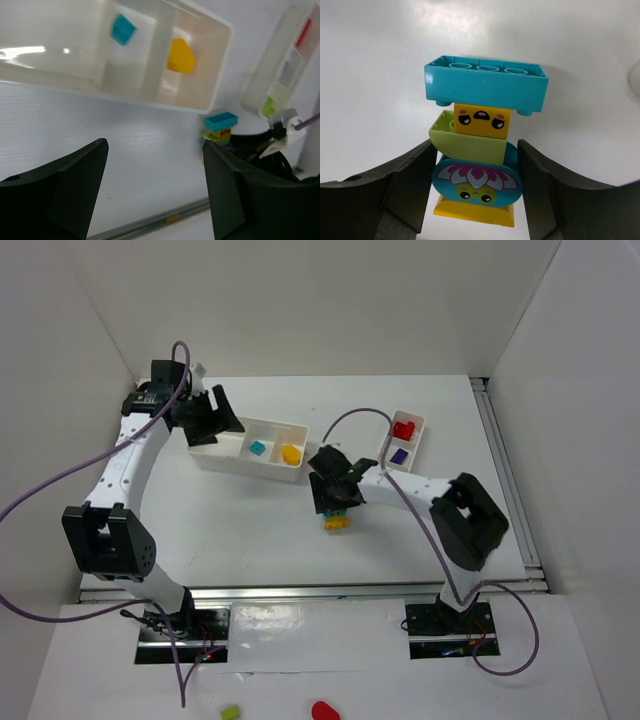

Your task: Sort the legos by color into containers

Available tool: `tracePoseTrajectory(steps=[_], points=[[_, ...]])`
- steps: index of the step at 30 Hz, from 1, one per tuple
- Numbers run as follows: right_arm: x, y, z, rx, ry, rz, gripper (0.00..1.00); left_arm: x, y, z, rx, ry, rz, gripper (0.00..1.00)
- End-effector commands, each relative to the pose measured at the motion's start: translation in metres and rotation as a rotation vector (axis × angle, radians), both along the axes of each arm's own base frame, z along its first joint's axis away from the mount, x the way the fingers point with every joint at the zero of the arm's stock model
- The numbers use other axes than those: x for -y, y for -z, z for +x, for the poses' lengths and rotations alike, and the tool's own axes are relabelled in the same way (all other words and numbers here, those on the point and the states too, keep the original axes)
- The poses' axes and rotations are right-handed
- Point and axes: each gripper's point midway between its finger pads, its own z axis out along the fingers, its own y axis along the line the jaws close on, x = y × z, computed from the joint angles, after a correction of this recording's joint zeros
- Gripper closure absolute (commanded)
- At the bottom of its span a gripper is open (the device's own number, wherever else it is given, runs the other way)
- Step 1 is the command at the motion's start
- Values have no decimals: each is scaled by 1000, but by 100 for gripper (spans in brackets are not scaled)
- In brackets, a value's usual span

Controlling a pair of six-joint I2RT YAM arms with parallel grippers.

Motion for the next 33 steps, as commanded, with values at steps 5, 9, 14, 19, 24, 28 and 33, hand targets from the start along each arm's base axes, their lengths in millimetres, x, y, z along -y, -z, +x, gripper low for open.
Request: tracePoseTrajectory(steps=[5, 9, 14, 19, 24, 28, 33], points=[[9, -107, -14, 295, -166, 233, 53, 121, -34, -26, 7, 491, -420, 13], [17, -130, -24, 312, -196, 260, 53, 165, -33, -27, -46, 625, -527, 8], [19, -151, -31, 315, -211, 296, 53, 204, -22, -24, -101, 720, -574, 6], [21, -158, -29, 320, -202, 297, 53, 224, -5, -35, -149, 803, -597, 4], [18, -163, -24, 335, -185, 330, 53, 234, 7, -53, -187, 872, -587, 4], [15, -162, -20, 334, -185, 329, 53, 239, 21, -58, -224, 896, -563, 8], [15, -155, -11, 325, -172, 325, 53, 243, 22, -67, -260, 930, -611, 24]])
